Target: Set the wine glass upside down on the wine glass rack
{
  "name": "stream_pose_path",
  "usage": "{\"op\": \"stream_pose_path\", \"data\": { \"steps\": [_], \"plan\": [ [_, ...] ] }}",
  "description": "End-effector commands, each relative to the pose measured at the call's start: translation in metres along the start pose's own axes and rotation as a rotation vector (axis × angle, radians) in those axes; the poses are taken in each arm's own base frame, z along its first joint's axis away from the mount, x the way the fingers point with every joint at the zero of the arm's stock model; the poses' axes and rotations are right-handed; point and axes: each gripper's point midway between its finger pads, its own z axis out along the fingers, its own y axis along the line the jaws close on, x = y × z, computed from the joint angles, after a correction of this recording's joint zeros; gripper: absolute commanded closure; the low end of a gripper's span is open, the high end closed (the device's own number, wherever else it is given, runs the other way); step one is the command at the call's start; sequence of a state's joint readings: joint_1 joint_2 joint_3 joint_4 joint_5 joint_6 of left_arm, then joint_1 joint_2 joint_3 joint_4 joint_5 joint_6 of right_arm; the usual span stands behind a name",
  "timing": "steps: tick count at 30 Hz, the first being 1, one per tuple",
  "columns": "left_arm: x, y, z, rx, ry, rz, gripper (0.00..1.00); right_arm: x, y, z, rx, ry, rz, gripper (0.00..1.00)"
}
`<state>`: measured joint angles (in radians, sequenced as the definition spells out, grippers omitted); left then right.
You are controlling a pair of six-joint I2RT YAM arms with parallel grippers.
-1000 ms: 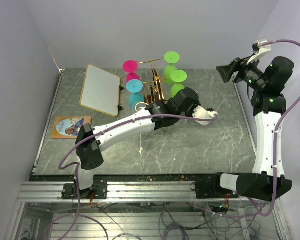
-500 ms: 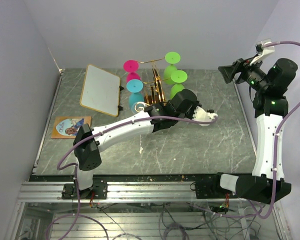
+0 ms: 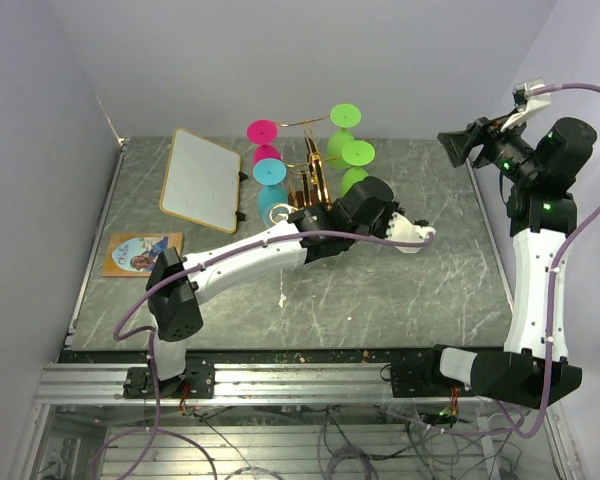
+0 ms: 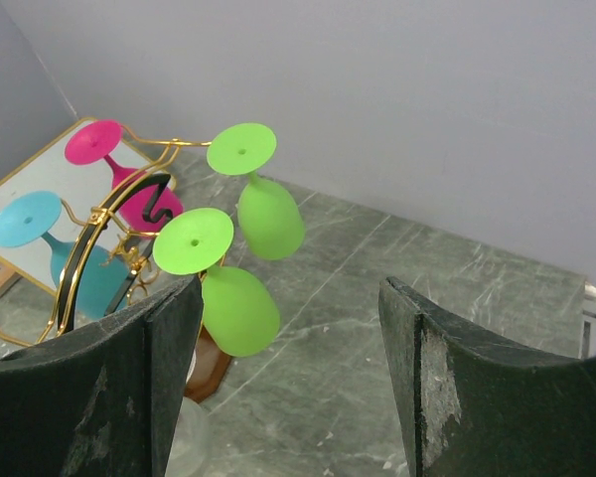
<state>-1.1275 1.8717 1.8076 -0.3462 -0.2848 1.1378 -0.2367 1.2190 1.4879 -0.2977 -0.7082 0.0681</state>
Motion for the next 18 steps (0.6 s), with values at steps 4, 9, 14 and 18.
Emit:
{"op": "stream_pose_path", "data": {
  "steps": [4, 9, 14, 18],
  "plan": [
    [-0.027, 0.033, -0.029, -0.032, -0.118, -0.101, 0.93, -0.001, -0.001, -0.002, -0.003, -0.015, -0.004, 0.29],
    [-0.023, 0.03, -0.033, -0.034, -0.093, -0.095, 0.93, -0.002, -0.001, -0.002, -0.001, -0.017, -0.006, 0.29],
    [-0.016, 0.027, -0.037, -0.034, -0.06, -0.096, 0.93, -0.001, -0.002, -0.003, 0.003, -0.015, -0.007, 0.29],
    [-0.01, 0.02, -0.04, -0.019, -0.033, -0.088, 0.93, 0.001, -0.003, -0.002, -0.001, -0.013, -0.001, 0.28]
  ]
}}
